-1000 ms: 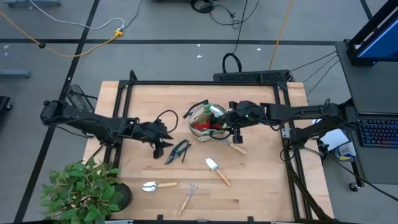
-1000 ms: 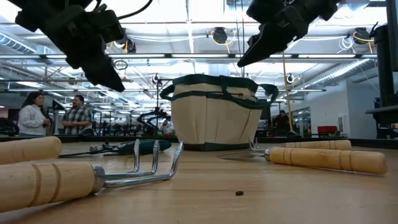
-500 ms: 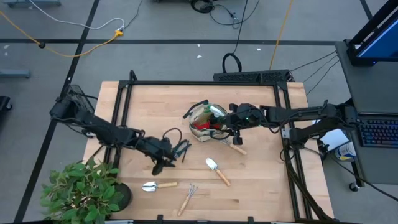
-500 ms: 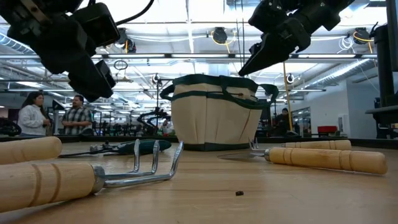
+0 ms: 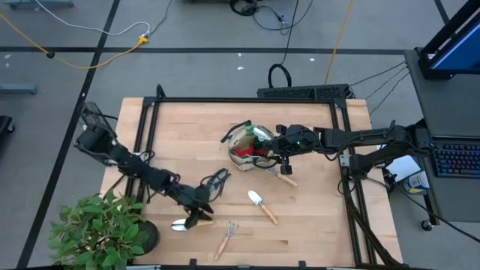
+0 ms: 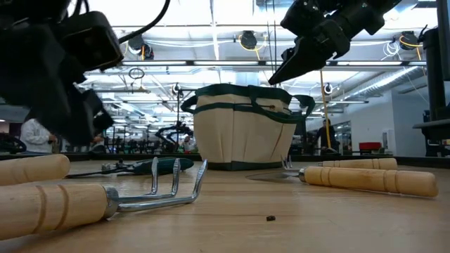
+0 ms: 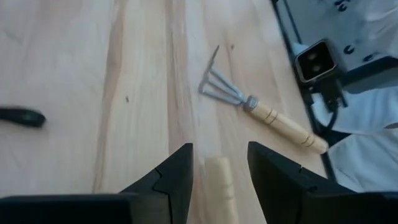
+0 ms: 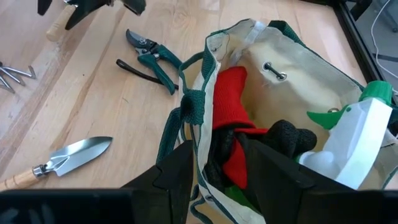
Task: Pick & Place Garden tools in Gardening bag
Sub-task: Put the left trowel into the gardening bag
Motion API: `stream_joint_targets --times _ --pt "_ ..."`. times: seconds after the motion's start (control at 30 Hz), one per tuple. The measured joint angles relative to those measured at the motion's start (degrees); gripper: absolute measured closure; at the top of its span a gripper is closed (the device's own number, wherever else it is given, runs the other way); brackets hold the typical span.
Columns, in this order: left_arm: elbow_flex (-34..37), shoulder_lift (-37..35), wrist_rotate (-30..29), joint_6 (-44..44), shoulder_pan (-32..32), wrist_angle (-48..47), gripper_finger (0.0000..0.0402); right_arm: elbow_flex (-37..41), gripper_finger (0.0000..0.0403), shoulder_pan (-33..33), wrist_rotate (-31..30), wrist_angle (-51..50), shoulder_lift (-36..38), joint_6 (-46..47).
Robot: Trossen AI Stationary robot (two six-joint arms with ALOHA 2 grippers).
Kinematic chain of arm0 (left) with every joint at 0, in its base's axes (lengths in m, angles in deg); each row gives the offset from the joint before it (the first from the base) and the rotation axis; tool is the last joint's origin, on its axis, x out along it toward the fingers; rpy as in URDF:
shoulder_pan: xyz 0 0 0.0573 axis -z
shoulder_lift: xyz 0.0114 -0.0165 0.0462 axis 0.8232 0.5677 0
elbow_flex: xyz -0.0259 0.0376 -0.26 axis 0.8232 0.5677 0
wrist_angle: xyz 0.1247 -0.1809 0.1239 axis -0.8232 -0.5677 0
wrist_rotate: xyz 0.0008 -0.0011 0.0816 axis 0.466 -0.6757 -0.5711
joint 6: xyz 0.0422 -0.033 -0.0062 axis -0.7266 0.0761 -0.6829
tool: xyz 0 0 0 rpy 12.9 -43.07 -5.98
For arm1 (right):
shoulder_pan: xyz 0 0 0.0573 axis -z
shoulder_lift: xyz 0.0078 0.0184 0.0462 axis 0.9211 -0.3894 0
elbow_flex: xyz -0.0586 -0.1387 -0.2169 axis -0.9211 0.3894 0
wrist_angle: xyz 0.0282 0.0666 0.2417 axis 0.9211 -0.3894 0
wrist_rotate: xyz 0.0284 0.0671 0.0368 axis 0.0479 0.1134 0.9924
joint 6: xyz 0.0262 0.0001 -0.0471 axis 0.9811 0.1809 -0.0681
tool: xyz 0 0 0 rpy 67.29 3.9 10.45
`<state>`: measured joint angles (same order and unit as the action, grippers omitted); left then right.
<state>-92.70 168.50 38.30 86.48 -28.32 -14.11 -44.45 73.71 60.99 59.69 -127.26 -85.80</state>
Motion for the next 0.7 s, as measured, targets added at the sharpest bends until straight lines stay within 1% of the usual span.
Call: stream_joint_targets --times 0.17,0.3,0.5,0.7 --pt "0.0 2.9 -4.7 0.8 3.1 0.0 0.0245 0.0 0.0261 0.0 0.0 0.1 0.0 0.0" --pt "0.0 4.4 -5.3 2.7 4.8 0.5 0.0245 0.0 0.0261 0.0 0.0 1.1 0.0 0.0" --pt "0.0 4.7 -8.7 3.2 6.7 2.0 0.0245 0.0 0.0261 0.0 0.0 4.0 0.0 0.0" --pt "0.0 4.7 -10.0 4.9 7.7 2.5 0.0245 0.0 0.0261 0.0 0.0 5.5 0.0 0.0"
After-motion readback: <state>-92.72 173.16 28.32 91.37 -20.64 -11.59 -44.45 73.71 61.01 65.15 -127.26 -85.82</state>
